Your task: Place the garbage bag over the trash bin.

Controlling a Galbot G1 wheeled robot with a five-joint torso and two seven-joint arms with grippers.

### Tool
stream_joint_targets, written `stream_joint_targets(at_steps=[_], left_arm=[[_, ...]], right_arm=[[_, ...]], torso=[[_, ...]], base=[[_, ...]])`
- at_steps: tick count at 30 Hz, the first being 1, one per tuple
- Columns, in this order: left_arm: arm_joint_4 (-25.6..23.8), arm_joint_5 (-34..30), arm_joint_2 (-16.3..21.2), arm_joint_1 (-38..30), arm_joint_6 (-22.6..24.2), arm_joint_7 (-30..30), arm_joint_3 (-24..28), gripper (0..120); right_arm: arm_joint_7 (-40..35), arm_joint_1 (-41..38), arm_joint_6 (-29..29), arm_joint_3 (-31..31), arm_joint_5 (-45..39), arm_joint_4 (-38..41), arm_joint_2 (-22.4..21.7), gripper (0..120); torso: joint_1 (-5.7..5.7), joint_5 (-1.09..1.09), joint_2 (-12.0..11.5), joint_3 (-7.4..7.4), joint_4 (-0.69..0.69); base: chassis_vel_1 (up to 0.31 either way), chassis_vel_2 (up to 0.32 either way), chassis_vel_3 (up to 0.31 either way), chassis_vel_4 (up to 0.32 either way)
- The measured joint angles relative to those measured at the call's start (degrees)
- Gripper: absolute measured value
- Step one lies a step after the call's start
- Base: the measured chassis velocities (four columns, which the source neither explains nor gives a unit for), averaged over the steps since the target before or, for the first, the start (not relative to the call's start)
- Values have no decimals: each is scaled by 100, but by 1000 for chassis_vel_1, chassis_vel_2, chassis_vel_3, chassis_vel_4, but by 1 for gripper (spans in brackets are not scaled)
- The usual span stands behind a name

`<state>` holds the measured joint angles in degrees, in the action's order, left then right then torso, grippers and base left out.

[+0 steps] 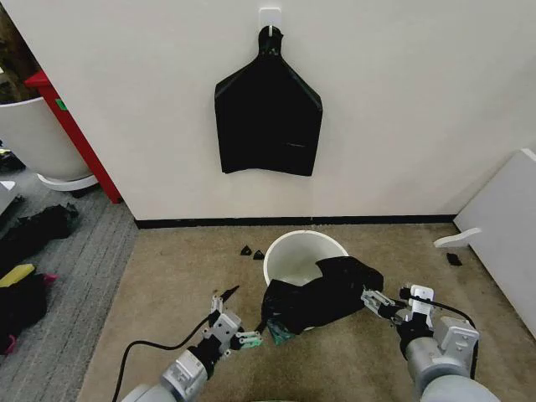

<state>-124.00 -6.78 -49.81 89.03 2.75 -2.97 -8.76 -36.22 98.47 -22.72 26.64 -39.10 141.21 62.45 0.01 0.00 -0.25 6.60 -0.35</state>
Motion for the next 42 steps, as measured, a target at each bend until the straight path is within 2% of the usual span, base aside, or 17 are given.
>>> stream_joint_targets(at_steps=[3, 6, 7, 12, 15, 16, 18, 22, 23, 29, 30, 31, 33, 36, 38, 42], left_arm=[[-159, -291, 37, 153, -2, 23, -139, 100], [-405, -957, 76, 409, -76, 358, -542, 100], [-405, -957, 76, 409, -76, 358, -542, 100], [-472, -1882, 127, 729, -402, 1321, -1480, 100], [-475, -2021, 136, 766, -437, 1506, -1624, 100], [-504, -2285, 143, 812, -484, 1797, -1859, 100], [-554, -2487, 122, 804, -495, 1844, -1977, 100], [-729, -2572, 52, 779, -400, 1437, -1946, 100], [-800, -2573, 23, 776, -348, 1179, -1873, 100], [-1120, -2560, -135, 642, 179, -153, -1239, 100], [-1120, -2560, -135, 642, 179, -153, -1239, 100], [-1179, -2611, -155, 630, 281, -307, -1140, 100], [-1283, -2662, -215, 659, 454, -492, -1043, 100], [-1405, -2686, -334, 831, 623, -568, -1053, 100], [-1438, -2697, -368, 890, 704, -575, -1078, 100], [-1528, -2730, -510, 1057, 1125, -468, -1305, 100]], right_arm=[[75, -46, -56, 88, 27, 168, -150, 100], [45, -264, -146, 103, -76, 218, -278, 100], [45, -264, -146, 103, -76, 218, -278, 100], [-15, -506, -200, 101, -252, 220, -403, 100], [-15, -523, -206, 102, -266, 220, -417, 100], [26, -567, -226, 119, -293, 220, -461, 100], [245, -701, -297, 204, -328, 184, -563, 100], [793, -1102, -451, 419, -397, -68, -884, 100], [1042, -1272, -520, 521, -448, -209, -1038, 100], [3422, -1662, -819, 1310, -549, -1177, -1833, 100], [3422, -1662, -819, 1310, -549, -1177, -1833, 100], [3814, -1710, -820, 1426, -513, -1392, -1946, 100], [4520, -1900, -862, 1521, -458, -1787, -2192, 100], [5300, -2612, -1044, 1267, -447, -2311, -2513, 100], [5482, -2918, -1129, 1123, -488, -2475, -2603, 100], [5902, -4021, -1201, 285, -552, -3126, -2833, 100]], torso=[[0, 0, 0, 0, 0], [0, 1, 0, 0, 1], [0, 1, 0, 0, 1], [0, 0, 0, 0, 1], [0, 1, 0, 0, 1], [0, 0, 0, 0, 1], [0, 0, 0, 0, 0], [0, 2, 0, 0, 0], [0, 2, 0, 0, 1], [0, 2, 0, 0, 0], [0, 2, 0, 0, 0], [0, 3, 0, 0, 2], [0, 1, 0, 0, -3], [0, 4, 0, 0, -1], [0, 1, 0, 0, 2], [0, 0, 0, 0, 2]], base=[[0, 0, 0, 0], [0, 0, 0, 0], [0, 0, 0, 0], [0, 0, 0, 0], [0, 0, 0, 0], [0, 0, 0, 0], [0, 0, 0, 0], [0, 0, 0, 0], [0, 0, 0, 0], [0, 0, 0, 0], [0, 0, 0, 0], [0, 0, 0, 0], [0, 0, 0, 0], [0, 0, 0, 0], [0, 0, 0, 0], [0, 0, 0, 0]])
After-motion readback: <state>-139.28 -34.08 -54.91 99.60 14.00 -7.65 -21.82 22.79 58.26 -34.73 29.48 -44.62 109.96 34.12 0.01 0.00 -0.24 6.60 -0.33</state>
